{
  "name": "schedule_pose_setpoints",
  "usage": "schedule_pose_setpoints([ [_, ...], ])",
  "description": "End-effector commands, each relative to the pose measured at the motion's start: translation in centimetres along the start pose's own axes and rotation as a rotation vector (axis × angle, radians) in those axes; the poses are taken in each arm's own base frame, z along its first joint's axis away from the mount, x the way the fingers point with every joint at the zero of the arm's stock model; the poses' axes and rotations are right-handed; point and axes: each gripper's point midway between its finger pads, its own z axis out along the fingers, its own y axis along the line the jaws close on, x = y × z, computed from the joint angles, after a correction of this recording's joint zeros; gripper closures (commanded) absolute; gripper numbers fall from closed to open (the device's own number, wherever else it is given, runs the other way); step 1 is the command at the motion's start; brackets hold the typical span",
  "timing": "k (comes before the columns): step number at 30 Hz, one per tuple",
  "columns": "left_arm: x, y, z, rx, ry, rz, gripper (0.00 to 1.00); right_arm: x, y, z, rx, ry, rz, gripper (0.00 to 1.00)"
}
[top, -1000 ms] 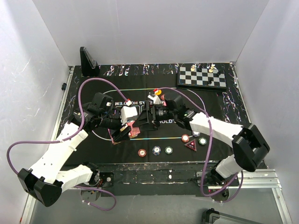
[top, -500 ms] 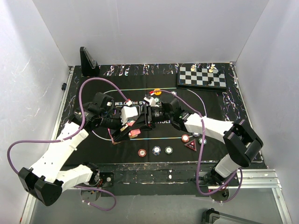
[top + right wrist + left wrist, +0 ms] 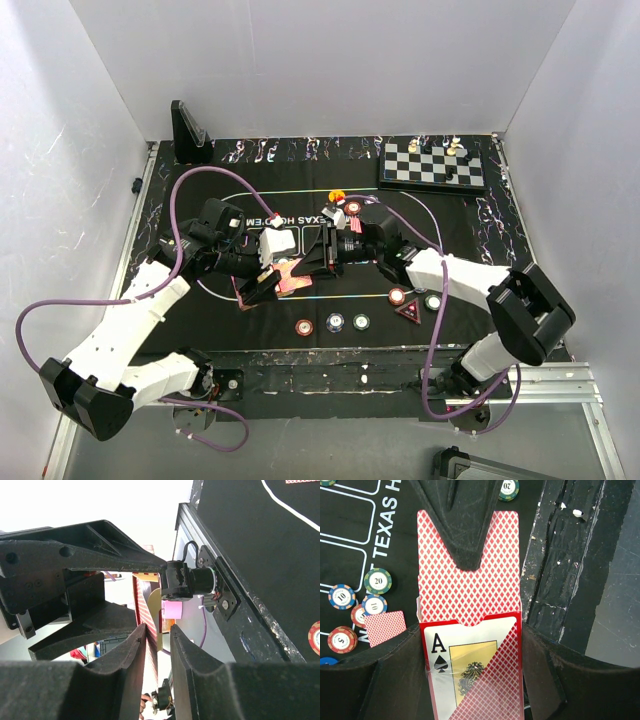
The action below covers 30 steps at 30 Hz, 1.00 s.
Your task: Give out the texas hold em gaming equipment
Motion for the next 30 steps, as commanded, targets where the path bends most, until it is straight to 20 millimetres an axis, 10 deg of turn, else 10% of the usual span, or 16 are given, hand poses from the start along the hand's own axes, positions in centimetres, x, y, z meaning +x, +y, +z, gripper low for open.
schedule_pose_setpoints([
  [1,-2.5,0.1,-0.9,-0.011,-0.077,0.054,0.78,0.1,0.5,-1.3,-0.019,-0.019,-0.021,0.7],
  [12,-2.3,0.1,-0.8,-0.011,-0.074,0.055,0.78,-0.2,0.2,-3.8,0.001,-0.062,-0.021,0.95],
  [20,-2.1,0.0,-0.8,-0.011,-0.072,0.057,0.78,-1.3,-0.8,-9.1,0.085,-0.163,-0.056,0.99],
  [30,-2.1,-0.1,-0.8,-0.008,-0.076,0.054,0.78,-0.7,-11.2,-12.5,0.367,-0.204,0.045,0.99],
])
